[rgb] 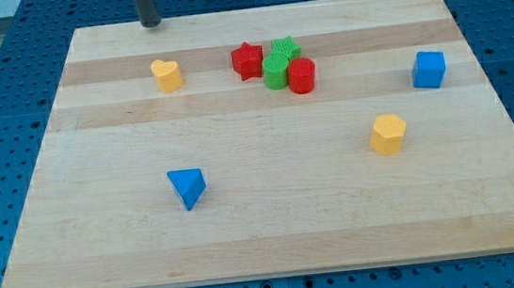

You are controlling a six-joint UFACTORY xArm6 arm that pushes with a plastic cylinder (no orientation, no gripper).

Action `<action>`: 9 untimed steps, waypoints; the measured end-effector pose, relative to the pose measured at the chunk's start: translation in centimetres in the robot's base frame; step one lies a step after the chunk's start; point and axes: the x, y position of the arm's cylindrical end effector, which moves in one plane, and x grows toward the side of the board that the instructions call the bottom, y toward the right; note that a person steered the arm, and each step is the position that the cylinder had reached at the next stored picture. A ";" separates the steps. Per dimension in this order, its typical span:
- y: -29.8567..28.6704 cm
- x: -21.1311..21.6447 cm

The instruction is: Move the yellow heart to the top left of the blue triangle

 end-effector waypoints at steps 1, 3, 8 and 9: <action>-0.1 0.4; -0.1 11.1; -0.1 9.5; 2.4 7.0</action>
